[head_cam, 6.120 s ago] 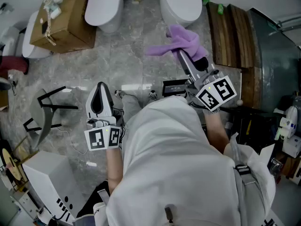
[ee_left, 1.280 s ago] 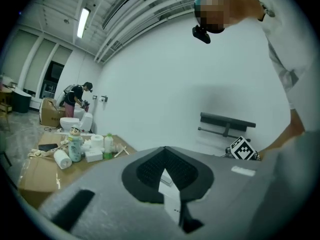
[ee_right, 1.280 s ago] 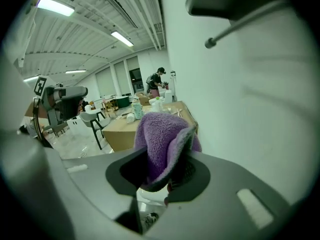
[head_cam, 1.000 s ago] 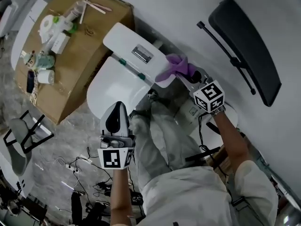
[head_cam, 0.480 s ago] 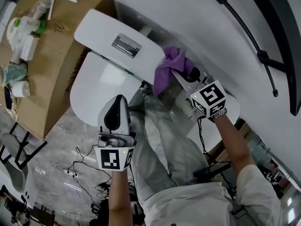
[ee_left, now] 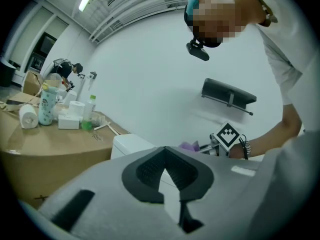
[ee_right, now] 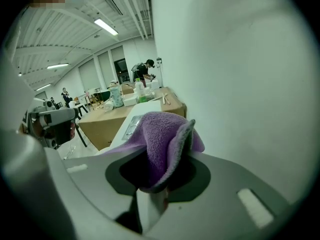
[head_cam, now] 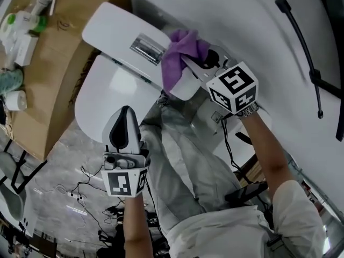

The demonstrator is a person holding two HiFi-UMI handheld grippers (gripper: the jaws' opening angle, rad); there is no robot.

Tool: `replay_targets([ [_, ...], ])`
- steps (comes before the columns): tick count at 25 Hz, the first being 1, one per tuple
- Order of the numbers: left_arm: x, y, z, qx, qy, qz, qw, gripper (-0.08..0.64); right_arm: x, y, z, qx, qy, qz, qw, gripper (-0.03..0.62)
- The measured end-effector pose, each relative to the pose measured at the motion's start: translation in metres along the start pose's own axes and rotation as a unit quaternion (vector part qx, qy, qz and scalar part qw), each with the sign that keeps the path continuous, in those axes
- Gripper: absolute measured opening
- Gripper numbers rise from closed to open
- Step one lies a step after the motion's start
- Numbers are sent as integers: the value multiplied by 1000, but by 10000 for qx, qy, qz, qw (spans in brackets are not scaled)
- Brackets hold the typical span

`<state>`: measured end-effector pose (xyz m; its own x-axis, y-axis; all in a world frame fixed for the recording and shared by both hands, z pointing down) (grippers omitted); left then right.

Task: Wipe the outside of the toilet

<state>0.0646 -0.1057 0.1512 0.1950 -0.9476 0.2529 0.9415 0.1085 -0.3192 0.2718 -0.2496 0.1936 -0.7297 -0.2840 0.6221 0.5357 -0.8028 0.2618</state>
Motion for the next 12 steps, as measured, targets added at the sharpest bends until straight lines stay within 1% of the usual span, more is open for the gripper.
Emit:
replay_targets([
  [3, 3, -6, -2, -46, 29, -105, 9999, 6, 14, 5, -13, 69, -53, -100, 9999, 101],
  [7, 10, -12, -2, -75, 82, -216, 9997, 6, 27, 13, -24, 292, -80, -319, 9990, 103],
  [12, 20, -13, -3, -154, 146, -320, 9993, 6, 36, 20, -33, 256, -170, -500, 9983, 103],
])
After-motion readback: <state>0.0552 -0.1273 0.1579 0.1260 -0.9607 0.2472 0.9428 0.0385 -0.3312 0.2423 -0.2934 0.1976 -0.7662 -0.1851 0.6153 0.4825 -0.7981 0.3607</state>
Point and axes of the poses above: the fingertips, and each gripper's own axes: x forward along the fingers, y to its right, z out of its underside, the point moved 6 cm from there along -x, backward along the fingers, and after that the axes turned 11 degrees about -z, right-handed, at the moved point
